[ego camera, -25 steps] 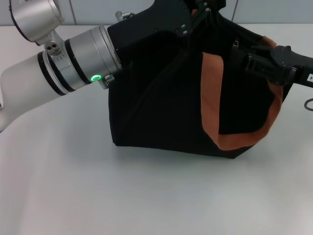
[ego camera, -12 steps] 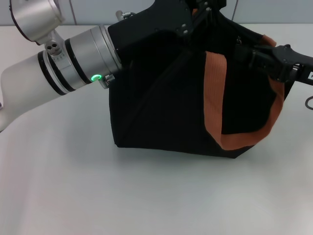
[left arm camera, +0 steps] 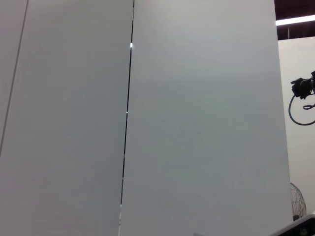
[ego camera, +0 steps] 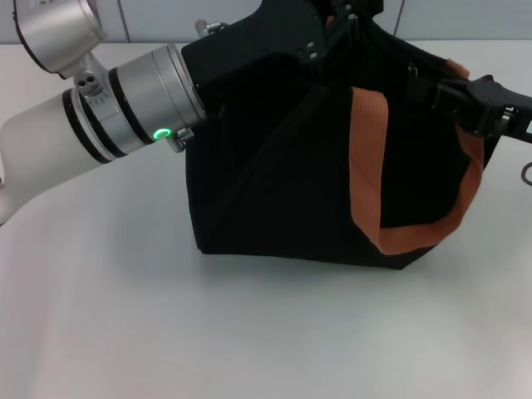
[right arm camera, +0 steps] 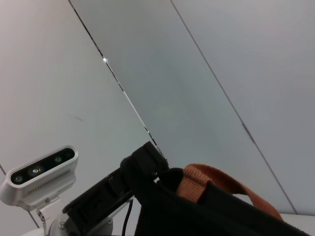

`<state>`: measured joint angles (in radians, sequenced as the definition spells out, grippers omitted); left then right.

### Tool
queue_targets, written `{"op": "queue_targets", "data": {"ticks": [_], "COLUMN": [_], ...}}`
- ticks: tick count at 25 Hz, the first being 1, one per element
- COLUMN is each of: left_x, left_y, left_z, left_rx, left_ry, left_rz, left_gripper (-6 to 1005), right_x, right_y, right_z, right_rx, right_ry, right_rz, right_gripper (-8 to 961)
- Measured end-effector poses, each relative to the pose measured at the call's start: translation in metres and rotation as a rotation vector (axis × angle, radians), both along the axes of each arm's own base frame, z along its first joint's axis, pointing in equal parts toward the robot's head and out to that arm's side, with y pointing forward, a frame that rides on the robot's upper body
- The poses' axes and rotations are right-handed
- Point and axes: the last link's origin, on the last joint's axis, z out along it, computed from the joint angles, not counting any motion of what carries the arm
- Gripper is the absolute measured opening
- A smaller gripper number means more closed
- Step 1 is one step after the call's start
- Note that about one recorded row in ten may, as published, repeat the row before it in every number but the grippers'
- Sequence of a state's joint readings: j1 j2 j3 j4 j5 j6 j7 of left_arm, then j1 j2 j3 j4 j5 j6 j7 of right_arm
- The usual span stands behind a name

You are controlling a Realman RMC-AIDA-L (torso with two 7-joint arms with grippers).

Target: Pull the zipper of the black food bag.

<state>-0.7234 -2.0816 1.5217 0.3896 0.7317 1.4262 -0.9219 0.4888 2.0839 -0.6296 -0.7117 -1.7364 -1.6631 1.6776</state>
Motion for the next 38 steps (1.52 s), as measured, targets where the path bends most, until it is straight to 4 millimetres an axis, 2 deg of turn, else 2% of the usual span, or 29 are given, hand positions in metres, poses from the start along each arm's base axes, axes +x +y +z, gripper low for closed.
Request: {"op": "queue_targets", "data": {"ticks": [20,38], "left_x": [-0.004,-0.005], "left_y": [0.001,0.001], "left_z": [0.003,0.003], "left_rx": [0.025,0.027], "left_ry": [-0.014,-0.015], "left_rz": [0.018,0.024], "left_gripper": [24,24], "right_x": [0.017,0.051], "right_y": [-0.007,-0.024], "right_z": [0.006,0.018], "right_rx": [-0.009,0.062], "right_ry": [0.035,0.070], "right_rz": [-0.106,-0.244], "right_gripper": [-2,-1]}}
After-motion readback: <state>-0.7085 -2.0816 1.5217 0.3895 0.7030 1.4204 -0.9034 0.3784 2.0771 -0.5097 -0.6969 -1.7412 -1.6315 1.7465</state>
